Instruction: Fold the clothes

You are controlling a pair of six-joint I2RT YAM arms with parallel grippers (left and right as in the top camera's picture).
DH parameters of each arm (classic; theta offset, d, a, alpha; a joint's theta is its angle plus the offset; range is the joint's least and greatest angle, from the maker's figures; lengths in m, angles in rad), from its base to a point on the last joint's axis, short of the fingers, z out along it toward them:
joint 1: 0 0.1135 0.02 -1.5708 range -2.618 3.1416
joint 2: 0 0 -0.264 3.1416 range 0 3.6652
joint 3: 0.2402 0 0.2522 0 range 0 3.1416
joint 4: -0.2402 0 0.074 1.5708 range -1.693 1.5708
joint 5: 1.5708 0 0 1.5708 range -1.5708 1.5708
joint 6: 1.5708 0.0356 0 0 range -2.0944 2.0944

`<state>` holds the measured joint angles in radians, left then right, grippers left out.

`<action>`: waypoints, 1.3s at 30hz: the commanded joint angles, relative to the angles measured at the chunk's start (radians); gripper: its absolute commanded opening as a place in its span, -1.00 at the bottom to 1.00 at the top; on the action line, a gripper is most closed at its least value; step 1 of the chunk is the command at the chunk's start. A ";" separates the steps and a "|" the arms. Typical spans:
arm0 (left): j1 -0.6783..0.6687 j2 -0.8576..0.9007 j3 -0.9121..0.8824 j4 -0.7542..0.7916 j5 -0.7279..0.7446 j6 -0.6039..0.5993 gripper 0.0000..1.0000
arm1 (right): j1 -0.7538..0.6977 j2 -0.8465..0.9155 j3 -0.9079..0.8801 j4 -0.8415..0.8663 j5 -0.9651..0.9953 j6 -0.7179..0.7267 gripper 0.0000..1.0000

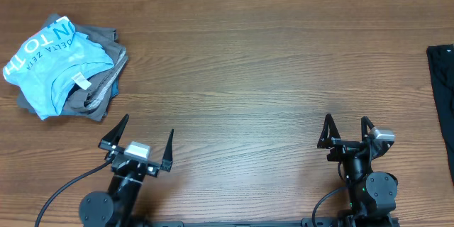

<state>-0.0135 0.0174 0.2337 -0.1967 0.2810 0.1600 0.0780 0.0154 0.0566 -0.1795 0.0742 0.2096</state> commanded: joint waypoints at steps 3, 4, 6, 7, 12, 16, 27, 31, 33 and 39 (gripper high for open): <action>-0.006 -0.014 -0.138 0.111 -0.022 -0.010 1.00 | -0.006 -0.011 -0.005 0.006 -0.006 0.006 1.00; -0.006 -0.014 -0.159 0.126 -0.022 -0.010 1.00 | -0.006 -0.011 -0.005 0.006 -0.006 0.007 1.00; -0.006 -0.014 -0.192 0.152 -0.022 -0.010 1.00 | -0.006 -0.011 -0.005 0.006 -0.006 0.007 1.00; -0.006 -0.014 -0.204 0.157 -0.023 -0.010 1.00 | -0.006 -0.011 -0.005 0.006 -0.006 0.007 1.00; -0.006 -0.014 -0.229 0.147 -0.037 -0.010 1.00 | -0.006 -0.011 -0.005 0.006 -0.006 0.007 1.00; -0.006 -0.014 -0.229 0.146 -0.037 -0.010 0.99 | -0.006 -0.011 -0.005 0.006 -0.006 0.007 1.00; -0.006 -0.013 -0.229 0.145 -0.037 -0.010 1.00 | -0.006 -0.011 -0.005 0.006 -0.006 0.007 1.00; -0.006 -0.013 -0.229 0.145 -0.037 -0.010 1.00 | -0.006 -0.011 -0.005 0.006 -0.006 0.007 1.00; -0.006 -0.013 -0.229 0.145 -0.037 -0.010 1.00 | -0.006 -0.011 -0.005 0.006 -0.006 0.007 1.00; -0.006 -0.013 -0.229 0.146 -0.037 -0.010 1.00 | -0.006 -0.011 -0.005 0.006 -0.006 0.006 1.00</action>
